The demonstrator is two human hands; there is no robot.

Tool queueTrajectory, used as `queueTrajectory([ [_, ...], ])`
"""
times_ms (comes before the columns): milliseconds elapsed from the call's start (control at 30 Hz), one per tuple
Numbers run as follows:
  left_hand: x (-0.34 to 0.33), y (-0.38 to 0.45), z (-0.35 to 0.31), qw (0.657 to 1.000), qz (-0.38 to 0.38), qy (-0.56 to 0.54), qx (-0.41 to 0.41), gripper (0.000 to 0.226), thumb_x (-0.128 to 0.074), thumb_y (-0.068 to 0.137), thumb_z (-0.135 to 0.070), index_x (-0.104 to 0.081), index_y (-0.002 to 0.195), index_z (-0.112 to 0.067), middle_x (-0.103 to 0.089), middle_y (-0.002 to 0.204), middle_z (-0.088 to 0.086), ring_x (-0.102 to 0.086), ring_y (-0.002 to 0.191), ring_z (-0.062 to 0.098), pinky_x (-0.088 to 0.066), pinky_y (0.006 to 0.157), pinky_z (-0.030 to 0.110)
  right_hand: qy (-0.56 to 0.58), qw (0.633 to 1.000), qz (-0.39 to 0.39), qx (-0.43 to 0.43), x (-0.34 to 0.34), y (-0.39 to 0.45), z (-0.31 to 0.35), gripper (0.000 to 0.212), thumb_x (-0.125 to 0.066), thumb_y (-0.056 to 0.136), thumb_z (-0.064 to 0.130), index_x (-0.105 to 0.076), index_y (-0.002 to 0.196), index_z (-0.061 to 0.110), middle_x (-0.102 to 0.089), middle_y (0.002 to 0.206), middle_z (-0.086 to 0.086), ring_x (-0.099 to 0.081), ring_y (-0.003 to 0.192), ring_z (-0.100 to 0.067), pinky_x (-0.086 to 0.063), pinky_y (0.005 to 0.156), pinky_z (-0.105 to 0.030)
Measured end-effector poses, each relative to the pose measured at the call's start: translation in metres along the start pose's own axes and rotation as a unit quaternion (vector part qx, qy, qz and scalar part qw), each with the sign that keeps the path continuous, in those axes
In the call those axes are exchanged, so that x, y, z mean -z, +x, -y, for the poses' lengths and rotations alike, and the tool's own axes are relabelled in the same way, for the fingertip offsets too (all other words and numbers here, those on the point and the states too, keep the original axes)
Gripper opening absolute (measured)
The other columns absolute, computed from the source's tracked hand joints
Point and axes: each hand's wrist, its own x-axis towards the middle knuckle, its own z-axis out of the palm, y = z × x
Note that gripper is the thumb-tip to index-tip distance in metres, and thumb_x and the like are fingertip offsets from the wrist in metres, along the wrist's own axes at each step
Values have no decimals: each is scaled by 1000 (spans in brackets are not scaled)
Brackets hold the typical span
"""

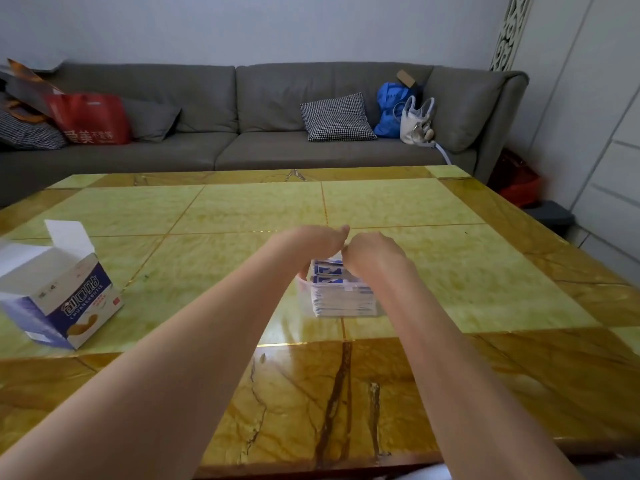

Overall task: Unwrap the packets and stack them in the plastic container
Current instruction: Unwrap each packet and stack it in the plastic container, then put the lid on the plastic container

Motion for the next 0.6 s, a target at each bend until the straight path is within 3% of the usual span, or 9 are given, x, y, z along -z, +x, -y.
queueTrajectory([
  [67, 5, -6, -1, 1000, -3, 20, 10, 74, -7, 95, -56, -14, 146, -3, -47, 132, 30, -58, 110, 37, -41, 91, 35, 14, 1000, -14, 4, 2, -3, 0, 26, -40, 96, 15, -59, 112, 8, -60, 115, -9, -57, 100, -25, -40, 71, -28],
  [200, 16, -7, 2, 998, -32, 56, -8, 75, -5, 93, -58, -15, 146, -5, -65, 109, 25, -64, 102, 31, -28, 111, 43, 19, 997, -65, 34, 13, -10, -1, 24, -39, 96, 11, -61, 105, 6, -61, 113, -13, -55, 91, -29, -39, 69, -27],
  [300, 20, -7, 5, 998, -44, 38, -29, 74, -9, 94, -55, -39, 135, -1, -68, 103, 21, -67, 94, 27, -30, 104, 40, 12, 997, -69, 31, 21, -15, -4, 22, -39, 92, 5, -60, 100, 5, -60, 113, -15, -50, 84, -29, -38, 69, -28],
  [400, 28, 5, 20, 984, -161, 24, -76, 57, -23, 97, -43, -56, 114, 0, -71, 70, 8, -64, 73, 21, -42, 82, 31, 41, 991, -124, 30, 27, -13, -15, 20, -41, 91, 4, -60, 94, 0, -59, 104, -20, -58, 99, -34, -37, 69, -28],
  [433, 29, 10, 26, 975, -205, 36, -80, 48, -29, 96, -36, -60, 104, 0, -71, 71, 6, -61, 72, 21, -43, 76, 29, 53, 985, -162, 28, 28, -11, -23, 18, -43, 91, 5, -59, 86, 0, -59, 98, -21, -59, 99, -35, -37, 68, -28],
  [500, 30, 17, 39, 965, -248, 54, -60, 34, -36, 93, -25, -60, 98, -1, -69, 99, 13, -59, 86, 28, -43, 76, 32, 83, 973, -217, 8, 26, -1, -40, 18, -43, 91, 8, -59, 87, 1, -61, 96, -22, -59, 98, -37, -36, 67, -30],
  [567, 23, 19, 49, 975, -219, 13, -26, 40, -34, 97, -25, -50, 121, 2, -56, 121, 18, -54, 106, 33, -41, 84, 35, 131, 972, -193, -22, 13, 12, -54, 21, -42, 93, 16, -59, 94, 3, -61, 100, -21, -58, 103, -37, -38, 70, -30],
  [600, 18, 20, 54, 982, -184, -32, -7, 45, -31, 99, -28, -41, 130, 2, -53, 121, 19, -52, 106, 33, -39, 86, 35, 165, 974, -153, -36, 4, 19, -59, 27, -42, 94, 23, -58, 103, 2, -61, 108, -20, -57, 107, -36, -39, 74, -31],
])
